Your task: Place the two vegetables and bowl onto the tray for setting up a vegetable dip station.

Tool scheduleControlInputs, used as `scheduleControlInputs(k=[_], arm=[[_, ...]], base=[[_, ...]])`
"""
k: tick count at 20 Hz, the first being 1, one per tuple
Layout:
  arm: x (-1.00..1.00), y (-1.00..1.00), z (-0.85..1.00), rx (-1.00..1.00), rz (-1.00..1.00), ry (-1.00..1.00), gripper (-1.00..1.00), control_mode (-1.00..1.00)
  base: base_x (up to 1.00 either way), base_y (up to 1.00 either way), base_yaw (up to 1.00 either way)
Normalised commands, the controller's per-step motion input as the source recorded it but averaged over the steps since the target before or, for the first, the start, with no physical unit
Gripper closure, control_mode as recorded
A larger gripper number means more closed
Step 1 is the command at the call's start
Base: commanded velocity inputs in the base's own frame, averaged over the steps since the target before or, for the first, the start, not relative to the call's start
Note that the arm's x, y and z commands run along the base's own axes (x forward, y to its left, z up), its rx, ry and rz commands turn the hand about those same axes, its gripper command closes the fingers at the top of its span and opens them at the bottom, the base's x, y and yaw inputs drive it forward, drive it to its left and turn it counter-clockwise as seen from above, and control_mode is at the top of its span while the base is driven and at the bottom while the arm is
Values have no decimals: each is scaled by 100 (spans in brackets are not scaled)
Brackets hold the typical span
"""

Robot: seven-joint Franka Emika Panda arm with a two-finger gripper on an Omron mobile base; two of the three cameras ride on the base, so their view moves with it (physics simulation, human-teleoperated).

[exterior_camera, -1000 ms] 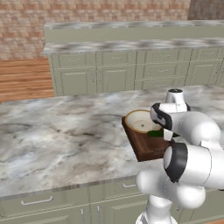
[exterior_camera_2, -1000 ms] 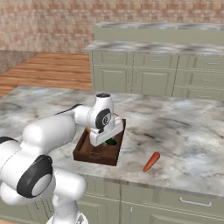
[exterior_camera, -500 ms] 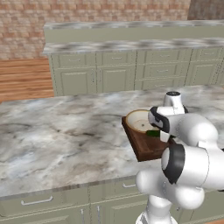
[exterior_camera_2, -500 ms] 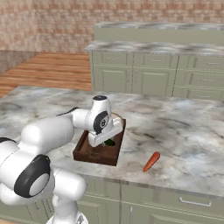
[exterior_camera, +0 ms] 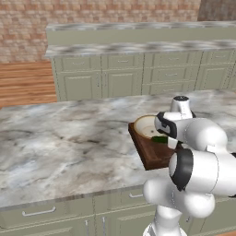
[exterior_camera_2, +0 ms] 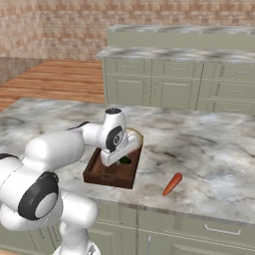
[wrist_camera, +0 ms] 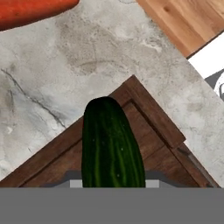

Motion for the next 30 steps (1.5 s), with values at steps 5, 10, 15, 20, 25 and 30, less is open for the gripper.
scheduleControlInputs(k=[5, 10, 15, 20, 25, 30], arm=[[2, 6, 0, 0, 14, -3, 100, -100], [0, 6, 0, 0, 18, -1, 100, -100], [0, 1, -3, 0, 19, 0, 100, -100], [8, 0, -6, 0, 17, 0, 100, -100], [5, 0, -9, 1, 10, 5, 100, -100], [5, 1, -12, 4, 2, 6, 100, -100]], base=[[0, 0, 0], [0, 0, 0], [0, 0, 0], [0, 0, 0], [0, 0, 0], [0, 0, 0]])
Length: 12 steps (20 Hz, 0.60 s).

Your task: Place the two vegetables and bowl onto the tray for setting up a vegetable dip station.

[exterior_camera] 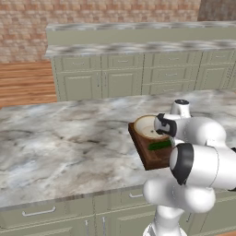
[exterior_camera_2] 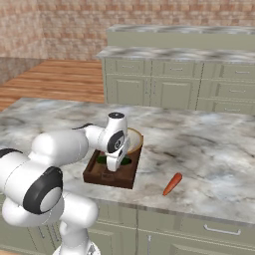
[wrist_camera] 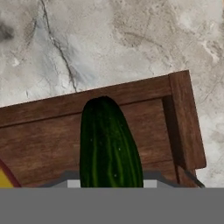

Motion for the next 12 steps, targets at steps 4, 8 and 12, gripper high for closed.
scheduleControlInputs(k=[4, 8, 12], arm=[[9, 0, -9, 3, 0, 2, 100, -100], [8, 0, -4, 3, 0, 0, 100, -100], [6, 2, -4, 3, 0, 0, 100, -100]], base=[[0, 0, 0], [0, 0, 0], [0, 0, 0]])
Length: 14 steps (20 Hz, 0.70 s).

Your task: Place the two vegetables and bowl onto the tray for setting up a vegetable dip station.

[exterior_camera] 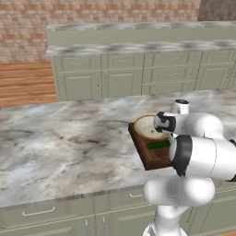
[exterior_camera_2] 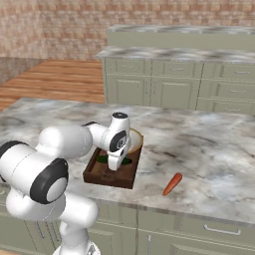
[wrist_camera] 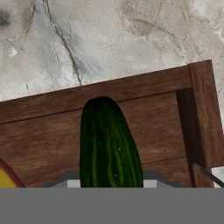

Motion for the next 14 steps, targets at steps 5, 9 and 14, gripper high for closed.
scheduleControlInputs(k=[5, 9, 14], arm=[[1, 3, -5, 3, 0, 1, 100, -100], [0, 10, -5, 2, 0, 0, 100, -100], [0, 10, -4, 1, 0, 0, 100, -100]], base=[[0, 0, 0], [0, 0, 0], [0, 0, 0]])
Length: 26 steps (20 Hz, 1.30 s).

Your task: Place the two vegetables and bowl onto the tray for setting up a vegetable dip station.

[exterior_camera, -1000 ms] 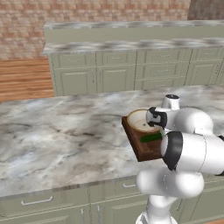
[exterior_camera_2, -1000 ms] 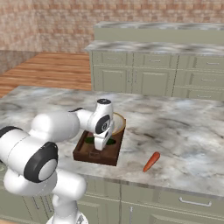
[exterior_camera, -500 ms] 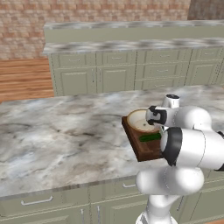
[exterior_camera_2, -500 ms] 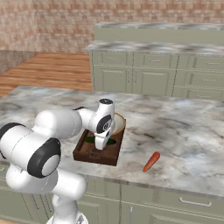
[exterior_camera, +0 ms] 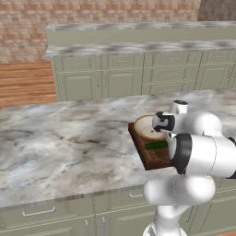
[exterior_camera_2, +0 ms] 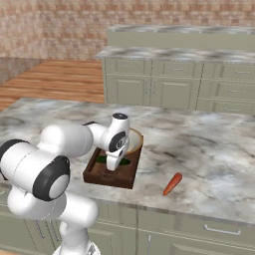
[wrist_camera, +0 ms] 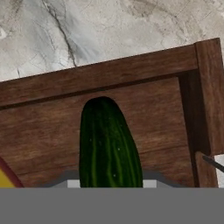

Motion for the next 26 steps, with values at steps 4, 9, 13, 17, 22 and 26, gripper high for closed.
scheduleControlInputs(k=[4, 9, 13, 17, 22, 26], arm=[[5, 7, -8, 0, 0, 0, 100, -100], [8, 0, -15, 0, 0, 0, 100, -100], [9, 0, -17, 0, 0, 1, 100, -100], [7, 0, -15, 0, 0, 0, 100, -100], [1, 0, -11, 0, 0, 0, 100, -100], [-2, 0, -7, 0, 0, 0, -100, -100]], base=[[0, 0, 0], [0, 0, 0], [0, 0, 0], [0, 0, 0], [0, 0, 0], [0, 0, 0]])
